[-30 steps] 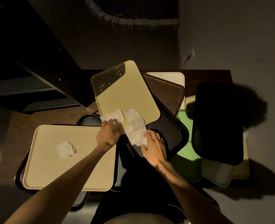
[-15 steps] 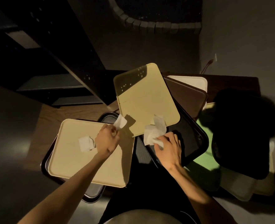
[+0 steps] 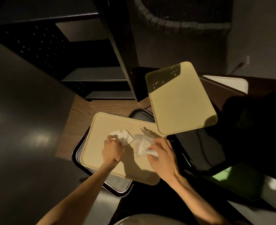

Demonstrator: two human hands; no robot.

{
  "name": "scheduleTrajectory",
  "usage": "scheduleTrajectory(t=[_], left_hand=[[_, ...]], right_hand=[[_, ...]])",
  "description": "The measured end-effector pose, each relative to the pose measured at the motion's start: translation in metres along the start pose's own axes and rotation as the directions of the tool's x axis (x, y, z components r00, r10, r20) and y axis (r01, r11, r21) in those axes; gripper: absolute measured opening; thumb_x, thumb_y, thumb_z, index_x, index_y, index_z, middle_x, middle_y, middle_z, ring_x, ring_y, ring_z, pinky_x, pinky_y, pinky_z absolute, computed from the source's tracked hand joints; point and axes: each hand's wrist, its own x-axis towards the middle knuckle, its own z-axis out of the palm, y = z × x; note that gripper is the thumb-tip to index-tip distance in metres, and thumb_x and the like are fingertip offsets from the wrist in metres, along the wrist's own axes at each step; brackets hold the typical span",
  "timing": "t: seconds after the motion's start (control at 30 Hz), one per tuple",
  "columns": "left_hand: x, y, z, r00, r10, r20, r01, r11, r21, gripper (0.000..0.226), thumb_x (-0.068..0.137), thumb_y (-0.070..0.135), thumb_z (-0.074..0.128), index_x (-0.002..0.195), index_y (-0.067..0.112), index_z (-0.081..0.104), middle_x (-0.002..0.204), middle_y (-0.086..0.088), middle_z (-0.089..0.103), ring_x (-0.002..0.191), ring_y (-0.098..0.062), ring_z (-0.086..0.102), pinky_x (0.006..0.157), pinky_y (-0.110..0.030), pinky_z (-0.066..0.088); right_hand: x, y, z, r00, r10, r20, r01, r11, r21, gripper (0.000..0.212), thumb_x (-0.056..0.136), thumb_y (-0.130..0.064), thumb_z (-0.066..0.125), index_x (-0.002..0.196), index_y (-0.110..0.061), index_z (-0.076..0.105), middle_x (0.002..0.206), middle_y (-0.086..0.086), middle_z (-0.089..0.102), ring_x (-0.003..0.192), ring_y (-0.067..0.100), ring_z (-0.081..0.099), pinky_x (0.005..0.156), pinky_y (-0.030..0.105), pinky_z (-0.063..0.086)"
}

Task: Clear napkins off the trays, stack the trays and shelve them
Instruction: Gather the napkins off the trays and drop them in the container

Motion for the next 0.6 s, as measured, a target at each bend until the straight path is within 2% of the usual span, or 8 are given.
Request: scheduleTrajectory(t=[0.07, 0.13, 0.23, 0.3, 0.37, 0.4, 0.5, 0.6], left_hand=[[0.006, -0.006, 0.003, 0.999, 0.042, 0.003, -0.042, 0.999, -0.024, 0.036, 0.082, 0.036, 0.068, 0.11, 0.013, 0.062, 0.129, -0.008, 0.046, 0.113, -0.03, 0.051, 0.071, -0.037, 0.051], [0.01, -0.011, 0.001, 0.997, 0.081, 0.009, -0.08, 0.993, -0.087, 0.043, 0.081, 0.034, 0.067, 0.114, 0.012, 0.051, 0.118, -0.01, 0.052, 0.103, -0.032, 0.056, 0.072, -0.041, 0.053], [0.014, -0.023, -0.007, 0.993, 0.122, -0.006, -0.121, 0.977, -0.176, 0.04, 0.08, 0.029, 0.063, 0.112, 0.014, 0.043, 0.1, -0.01, 0.064, 0.087, -0.033, 0.063, 0.067, -0.042, 0.052], [0.015, -0.034, -0.017, 0.994, 0.104, -0.024, -0.107, 0.972, -0.209, 0.041, 0.08, 0.028, 0.061, 0.115, 0.016, 0.043, 0.097, -0.007, 0.068, 0.085, -0.032, 0.064, 0.066, -0.039, 0.05], [0.016, -0.049, -0.026, 0.997, 0.066, -0.039, -0.073, 0.963, -0.258, 0.041, 0.08, 0.031, 0.062, 0.116, 0.019, 0.045, 0.098, -0.004, 0.069, 0.085, -0.029, 0.064, 0.067, -0.037, 0.048], [0.015, -0.057, -0.031, 0.997, 0.05, -0.053, -0.064, 0.954, -0.294, 0.04, 0.079, 0.032, 0.062, 0.115, 0.021, 0.047, 0.098, -0.003, 0.069, 0.084, -0.028, 0.064, 0.067, -0.037, 0.049], [0.009, -0.081, -0.039, 0.998, -0.002, -0.062, -0.026, 0.898, -0.438, 0.036, 0.076, 0.032, 0.066, 0.107, 0.022, 0.051, 0.088, -0.002, 0.068, 0.072, -0.025, 0.061, 0.061, -0.032, 0.045], [0.003, -0.097, -0.044, 0.998, -0.048, -0.048, 0.012, 0.821, -0.571, 0.035, 0.074, 0.031, 0.073, 0.102, 0.022, 0.054, 0.08, 0.0, 0.066, 0.06, -0.02, 0.061, 0.057, -0.032, 0.047]], right_hand=[[-0.001, -0.007, 0.014, 0.999, 0.01, 0.033, -0.009, 1.0, -0.019, 0.016, 0.074, -0.021, 0.075, 0.09, -0.019, 0.073, 0.111, -0.005, 0.055, 0.103, 0.015, 0.054, 0.082, 0.029, 0.053], [-0.001, -0.014, 0.027, 0.998, 0.035, 0.056, -0.031, 0.998, -0.06, 0.017, 0.077, -0.021, 0.074, 0.093, -0.017, 0.072, 0.111, -0.005, 0.053, 0.103, 0.017, 0.055, 0.085, 0.032, 0.053], [0.004, -0.033, 0.041, 0.997, 0.067, 0.026, -0.065, 0.996, -0.066, 0.018, 0.074, -0.019, 0.078, 0.091, -0.016, 0.072, 0.107, -0.005, 0.054, 0.1, 0.017, 0.057, 0.09, 0.035, 0.051], [0.012, -0.05, 0.049, 0.998, 0.059, -0.015, -0.06, 0.995, -0.081, 0.02, 0.069, -0.017, 0.082, 0.087, -0.019, 0.074, 0.103, -0.005, 0.057, 0.097, 0.014, 0.055, 0.091, 0.025, 0.046], [0.02, -0.068, 0.055, 0.998, 0.049, -0.03, -0.051, 0.996, -0.071, 0.022, 0.067, -0.012, 0.085, 0.086, -0.017, 0.075, 0.098, 0.0, 0.061, 0.092, 0.011, 0.049, 0.084, 0.012, 0.034], [0.025, -0.076, 0.058, 0.999, 0.05, -0.018, -0.051, 0.998, -0.044, 0.022, 0.068, -0.01, 0.085, 0.087, -0.016, 0.075, 0.094, 0.001, 0.062, 0.087, 0.008, 0.046, 0.081, 0.01, 0.031], [0.037, -0.097, 0.063, 0.999, 0.038, 0.009, -0.038, 0.998, 0.052, 0.019, 0.071, -0.008, 0.083, 0.085, -0.015, 0.074, 0.081, -0.003, 0.06, 0.074, 0.001, 0.039, 0.071, 0.01, 0.038], [0.045, -0.116, 0.069, 0.999, -0.038, -0.026, 0.04, 0.996, 0.074, 0.019, 0.069, -0.007, 0.085, 0.083, -0.012, 0.074, 0.08, 0.001, 0.063, 0.075, -0.004, 0.036, 0.074, -0.006, 0.029]])
